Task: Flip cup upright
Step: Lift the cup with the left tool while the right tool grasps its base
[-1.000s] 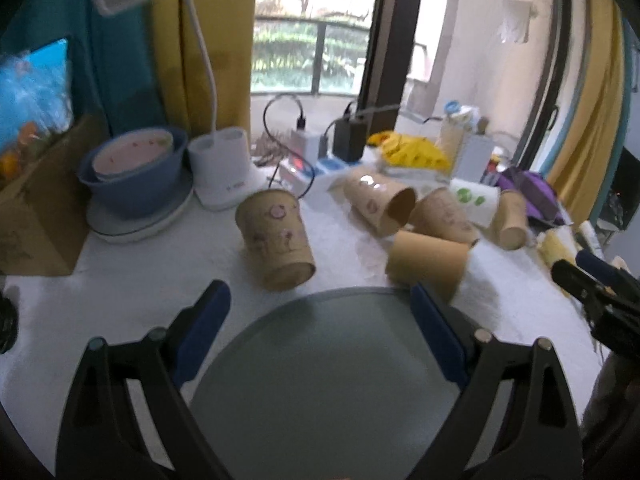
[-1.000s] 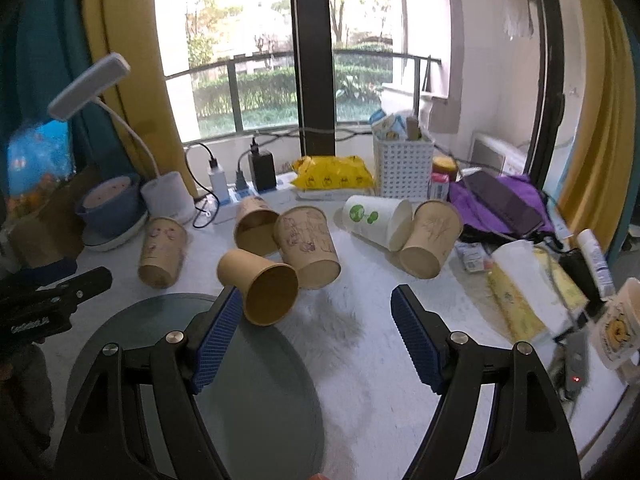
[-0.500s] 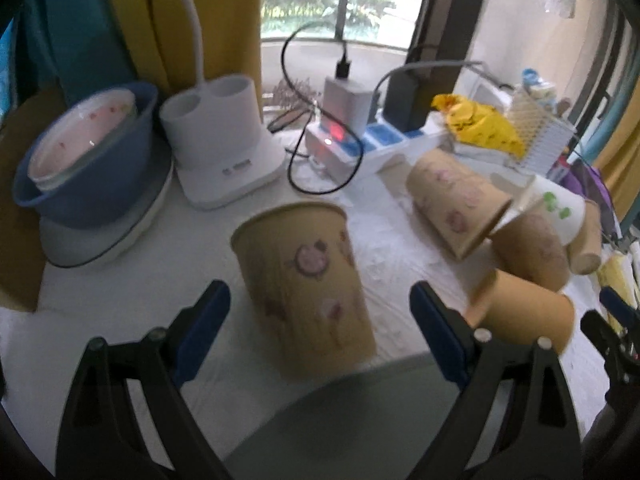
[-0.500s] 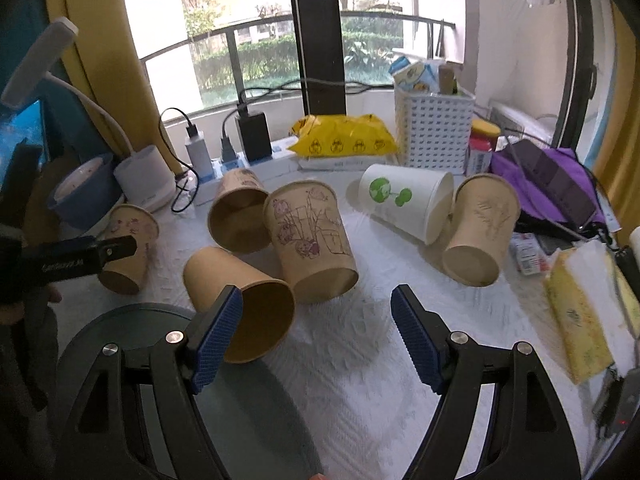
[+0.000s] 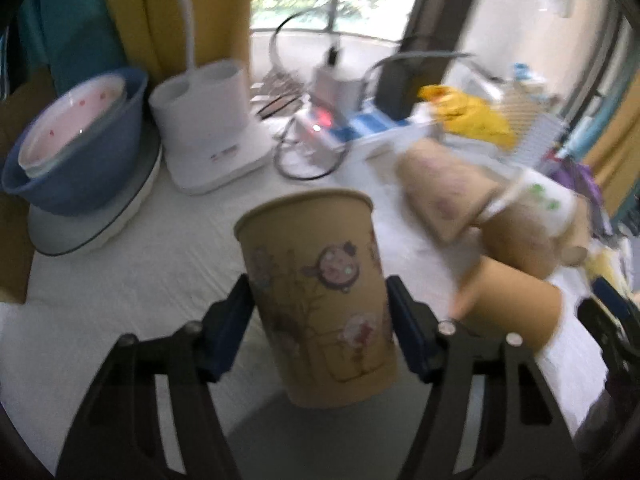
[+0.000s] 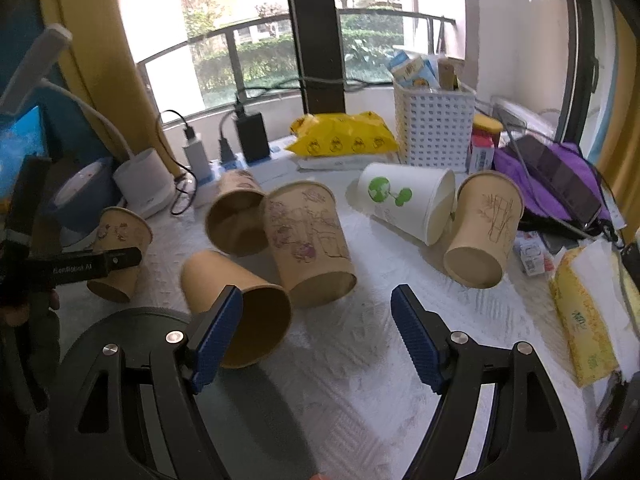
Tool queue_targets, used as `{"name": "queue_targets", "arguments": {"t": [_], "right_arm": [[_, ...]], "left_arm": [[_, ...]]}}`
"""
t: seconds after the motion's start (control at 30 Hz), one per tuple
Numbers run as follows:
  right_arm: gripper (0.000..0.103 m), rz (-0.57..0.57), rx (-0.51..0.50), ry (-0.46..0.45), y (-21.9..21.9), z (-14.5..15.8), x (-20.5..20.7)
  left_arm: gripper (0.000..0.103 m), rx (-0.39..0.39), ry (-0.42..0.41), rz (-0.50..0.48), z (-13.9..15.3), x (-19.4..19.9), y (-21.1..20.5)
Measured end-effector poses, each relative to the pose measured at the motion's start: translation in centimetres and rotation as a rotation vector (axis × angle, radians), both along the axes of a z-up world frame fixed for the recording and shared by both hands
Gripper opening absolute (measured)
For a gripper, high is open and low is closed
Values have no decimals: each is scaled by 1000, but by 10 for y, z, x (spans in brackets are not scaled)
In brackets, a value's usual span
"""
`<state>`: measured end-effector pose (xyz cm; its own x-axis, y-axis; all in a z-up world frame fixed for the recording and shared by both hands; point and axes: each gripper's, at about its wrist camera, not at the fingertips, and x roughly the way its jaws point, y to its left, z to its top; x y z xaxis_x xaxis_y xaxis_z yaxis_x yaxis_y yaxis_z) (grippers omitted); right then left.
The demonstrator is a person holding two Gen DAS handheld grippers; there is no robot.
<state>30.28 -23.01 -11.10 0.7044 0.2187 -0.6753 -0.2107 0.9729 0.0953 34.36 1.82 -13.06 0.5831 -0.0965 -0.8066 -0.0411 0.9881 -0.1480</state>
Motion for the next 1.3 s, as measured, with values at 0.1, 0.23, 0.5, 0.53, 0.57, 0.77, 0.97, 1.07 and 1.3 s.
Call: {"name": "queue_targets", "arguments": {"t": [0.1, 0.23, 0.5, 0.53, 0.57, 0.77, 0.97, 1.07, 1.3], "right_arm": [[80, 21, 30, -19, 3, 13, -16], [80, 61, 62, -49, 7, 31, -45], [80, 164, 135, -62, 20, 52, -112], [79, 182, 152, -53, 21, 53, -119], [80, 207, 177, -42, 22, 53, -129], [79, 292, 243, -16, 29, 55, -174], [79, 345, 311, 0, 31, 64, -200], [80, 369, 335, 19, 33, 71, -207], [79, 390, 354, 9, 29, 84, -222]], "left_arm": [[67, 29, -89, -61, 17, -31, -14], [67, 54, -208, -140, 34, -79, -32], [67, 31, -321, -258, 28, -163, -61], [67, 15, -351, -280, 28, -176, -63], [67, 6, -373, -298, 28, -185, -67], [67, -10, -492, -356, 31, -240, -78], [67, -11, -605, -427, 40, -286, -89], [67, 10, -653, -462, 48, -307, -98], [67, 23, -742, -470, 61, -330, -104]]}}
